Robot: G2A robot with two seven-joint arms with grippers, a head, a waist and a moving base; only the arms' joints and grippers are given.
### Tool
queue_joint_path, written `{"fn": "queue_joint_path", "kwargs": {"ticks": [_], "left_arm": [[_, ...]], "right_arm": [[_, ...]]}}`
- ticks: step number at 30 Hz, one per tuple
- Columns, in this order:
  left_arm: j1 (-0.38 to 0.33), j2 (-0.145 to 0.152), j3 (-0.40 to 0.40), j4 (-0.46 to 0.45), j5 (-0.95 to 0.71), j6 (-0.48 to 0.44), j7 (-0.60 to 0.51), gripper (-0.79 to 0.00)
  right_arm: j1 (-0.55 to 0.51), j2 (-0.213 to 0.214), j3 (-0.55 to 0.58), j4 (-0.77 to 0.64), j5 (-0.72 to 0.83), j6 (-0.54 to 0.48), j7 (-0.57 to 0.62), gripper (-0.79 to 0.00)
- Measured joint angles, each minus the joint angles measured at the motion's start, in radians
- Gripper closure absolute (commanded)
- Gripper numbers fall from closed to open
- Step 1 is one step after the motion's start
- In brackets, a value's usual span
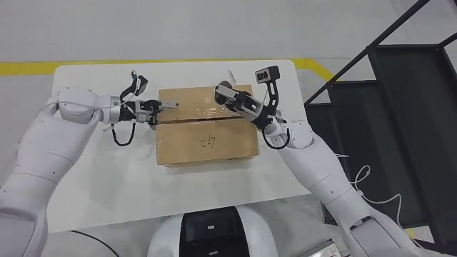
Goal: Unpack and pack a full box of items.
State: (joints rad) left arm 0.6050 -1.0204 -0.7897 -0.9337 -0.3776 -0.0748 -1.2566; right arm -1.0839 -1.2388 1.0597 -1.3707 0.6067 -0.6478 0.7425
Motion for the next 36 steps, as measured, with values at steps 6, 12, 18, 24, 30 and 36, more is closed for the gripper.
{"fn": "queue_joint_path", "kwargs": {"ticks": [6,12,18,24,30,36], "left_arm": [[0.014,0.025,-0.066,0.010,0.007,-0.034,-0.004,-0.785],[0.057,0.062,-0.144,-0.038,0.040,-0.071,-0.008,-0.785],[0.111,0.098,-0.195,-0.096,0.150,-0.098,-0.017,-0.785],[0.157,0.124,-0.237,-0.145,0.205,-0.129,-0.052,-0.785],[0.189,0.137,-0.258,-0.181,0.249,-0.124,-0.038,-0.785],[0.206,0.145,-0.265,-0.198,0.325,-0.102,0.003,-0.785]], "right_arm": [[0.000,0.000,0.000,0.000,0.000,0.000,0.000,0.000],[0.000,0.000,0.000,0.000,0.000,0.000,0.000,0.000],[0.000,0.000,0.000,0.000,0.000,0.000,0.000,0.000],[0.000,0.000,0.000,0.000,0.000,0.000,0.000,0.000],[0.000,0.000,0.000,0.000,0.000,0.000,0.000,0.000],[0.000,0.000,0.000,0.000,0.000,0.000,0.000,0.000]]}}
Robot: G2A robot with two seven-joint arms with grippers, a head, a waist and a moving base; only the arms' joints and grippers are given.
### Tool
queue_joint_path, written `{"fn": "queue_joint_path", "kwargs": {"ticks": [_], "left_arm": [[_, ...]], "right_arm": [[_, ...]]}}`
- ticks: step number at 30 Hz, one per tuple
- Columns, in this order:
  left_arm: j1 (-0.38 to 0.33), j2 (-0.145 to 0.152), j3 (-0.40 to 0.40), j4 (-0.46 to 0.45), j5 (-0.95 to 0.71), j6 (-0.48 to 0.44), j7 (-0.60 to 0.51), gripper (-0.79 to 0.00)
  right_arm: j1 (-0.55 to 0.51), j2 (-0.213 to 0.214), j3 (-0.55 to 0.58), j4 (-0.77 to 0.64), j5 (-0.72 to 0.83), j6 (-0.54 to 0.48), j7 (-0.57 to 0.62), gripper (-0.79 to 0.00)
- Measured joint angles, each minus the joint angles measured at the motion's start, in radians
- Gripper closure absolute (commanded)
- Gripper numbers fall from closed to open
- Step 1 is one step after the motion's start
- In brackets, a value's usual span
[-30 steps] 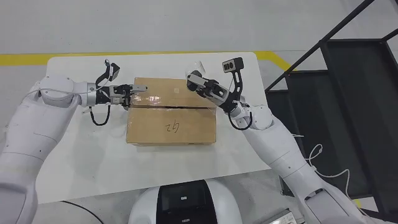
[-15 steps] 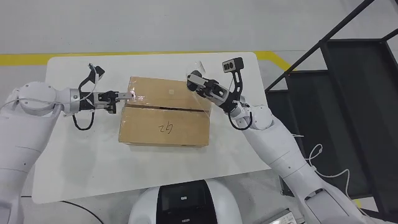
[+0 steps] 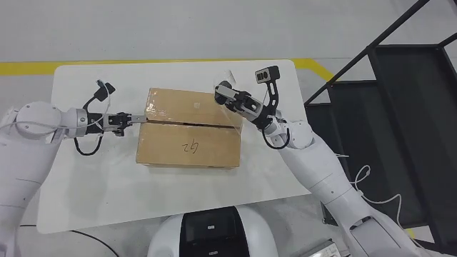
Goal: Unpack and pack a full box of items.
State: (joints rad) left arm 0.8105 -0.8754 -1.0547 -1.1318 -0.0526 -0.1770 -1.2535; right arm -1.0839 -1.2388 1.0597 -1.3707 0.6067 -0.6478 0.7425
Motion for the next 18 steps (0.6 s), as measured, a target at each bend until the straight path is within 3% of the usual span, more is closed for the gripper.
{"fn": "queue_joint_path", "kwargs": {"ticks": [18], "left_arm": [[-0.030,-0.016,0.044,0.041,0.054,0.026,0.020,-0.785]], "right_arm": [[-0.022,0.002,0.016,-0.026,-0.004,0.003,-0.025,0.000]]}}
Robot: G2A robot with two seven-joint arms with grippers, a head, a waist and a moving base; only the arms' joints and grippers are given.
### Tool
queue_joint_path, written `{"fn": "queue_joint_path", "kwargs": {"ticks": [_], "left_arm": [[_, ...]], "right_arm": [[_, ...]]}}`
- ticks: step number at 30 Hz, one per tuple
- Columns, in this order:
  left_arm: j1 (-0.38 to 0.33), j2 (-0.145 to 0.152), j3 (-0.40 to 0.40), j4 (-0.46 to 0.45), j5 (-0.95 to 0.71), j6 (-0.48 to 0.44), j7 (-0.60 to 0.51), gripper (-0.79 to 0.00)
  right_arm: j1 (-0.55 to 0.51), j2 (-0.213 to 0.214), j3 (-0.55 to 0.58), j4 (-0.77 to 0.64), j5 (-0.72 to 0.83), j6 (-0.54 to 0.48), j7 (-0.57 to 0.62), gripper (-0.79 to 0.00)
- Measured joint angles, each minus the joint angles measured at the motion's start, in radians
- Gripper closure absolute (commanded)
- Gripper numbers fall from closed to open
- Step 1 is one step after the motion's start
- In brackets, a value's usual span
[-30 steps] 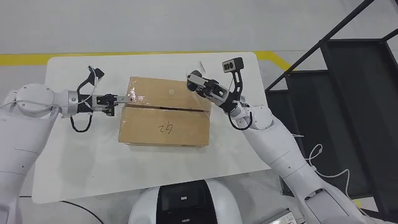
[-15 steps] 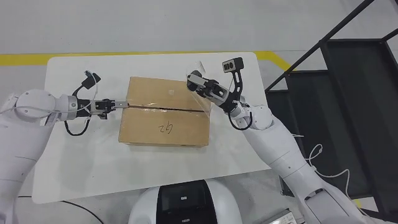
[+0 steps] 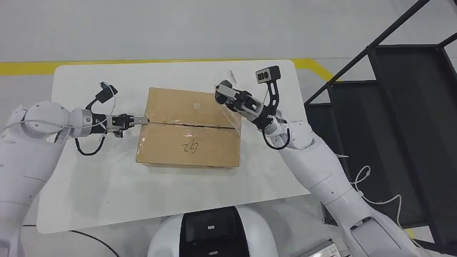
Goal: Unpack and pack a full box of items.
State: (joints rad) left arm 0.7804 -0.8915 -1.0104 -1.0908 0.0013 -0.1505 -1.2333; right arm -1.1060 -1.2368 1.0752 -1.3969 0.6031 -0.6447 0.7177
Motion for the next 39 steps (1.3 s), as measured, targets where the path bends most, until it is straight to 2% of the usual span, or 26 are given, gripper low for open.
{"fn": "queue_joint_path", "kwargs": {"ticks": [15,27,32,39], "left_arm": [[-0.001,-0.006,0.007,-0.006,0.012,0.015,0.014,-0.785],[-0.002,-0.010,0.013,-0.024,0.020,0.026,0.018,-0.785],[-0.003,-0.012,0.014,-0.029,0.017,0.031,0.019,-0.785],[0.006,-0.006,-0.028,-0.045,-0.049,0.023,0.015,-0.785]], "right_arm": [[-0.281,0.046,0.238,-0.215,-0.069,-0.017,-0.102,0.000],[-0.504,0.063,0.407,-0.304,-0.102,-0.040,-0.205,0.000],[-0.553,0.063,0.434,-0.322,-0.106,-0.039,-0.240,0.000],[-0.601,0.063,0.471,-0.341,-0.120,-0.035,-0.270,0.000]]}}
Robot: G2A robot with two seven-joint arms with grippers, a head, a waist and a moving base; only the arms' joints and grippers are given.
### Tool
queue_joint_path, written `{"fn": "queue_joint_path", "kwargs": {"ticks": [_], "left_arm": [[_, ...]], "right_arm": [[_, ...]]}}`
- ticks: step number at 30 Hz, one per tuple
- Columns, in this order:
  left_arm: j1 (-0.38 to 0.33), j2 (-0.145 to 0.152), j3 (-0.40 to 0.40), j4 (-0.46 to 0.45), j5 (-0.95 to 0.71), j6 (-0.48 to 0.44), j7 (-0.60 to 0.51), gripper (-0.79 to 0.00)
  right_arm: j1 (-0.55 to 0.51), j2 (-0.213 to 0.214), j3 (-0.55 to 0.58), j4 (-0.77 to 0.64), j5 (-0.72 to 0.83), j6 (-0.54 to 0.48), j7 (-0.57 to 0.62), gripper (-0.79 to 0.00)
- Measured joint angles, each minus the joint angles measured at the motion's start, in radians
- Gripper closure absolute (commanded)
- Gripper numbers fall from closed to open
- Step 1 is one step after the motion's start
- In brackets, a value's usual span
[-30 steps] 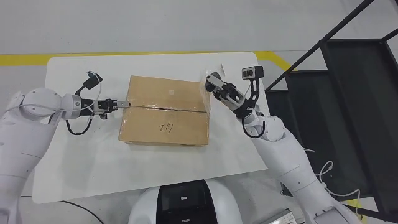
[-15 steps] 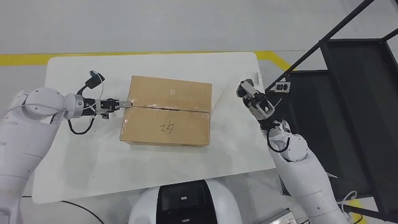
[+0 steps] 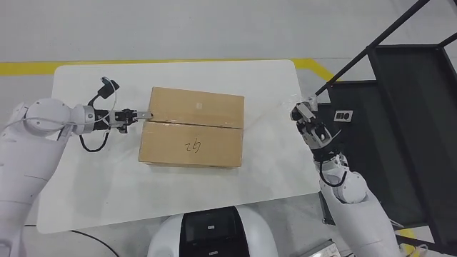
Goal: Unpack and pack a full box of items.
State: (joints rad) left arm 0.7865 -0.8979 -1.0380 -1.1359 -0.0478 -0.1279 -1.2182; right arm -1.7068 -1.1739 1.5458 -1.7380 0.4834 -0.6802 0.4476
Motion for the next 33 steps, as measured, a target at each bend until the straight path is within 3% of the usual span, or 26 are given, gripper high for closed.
{"fn": "queue_joint_path", "kwargs": {"ticks": [24,33], "left_arm": [[0.020,0.001,0.008,-0.035,0.073,0.017,0.030,-0.785],[0.030,-0.001,0.016,-0.052,0.111,0.022,0.061,-0.785]], "right_arm": [[-0.136,-0.009,0.084,-0.048,-0.063,0.004,-0.112,0.000],[-0.018,-0.011,0.010,-0.035,-0.034,0.003,0.011,0.000]]}}
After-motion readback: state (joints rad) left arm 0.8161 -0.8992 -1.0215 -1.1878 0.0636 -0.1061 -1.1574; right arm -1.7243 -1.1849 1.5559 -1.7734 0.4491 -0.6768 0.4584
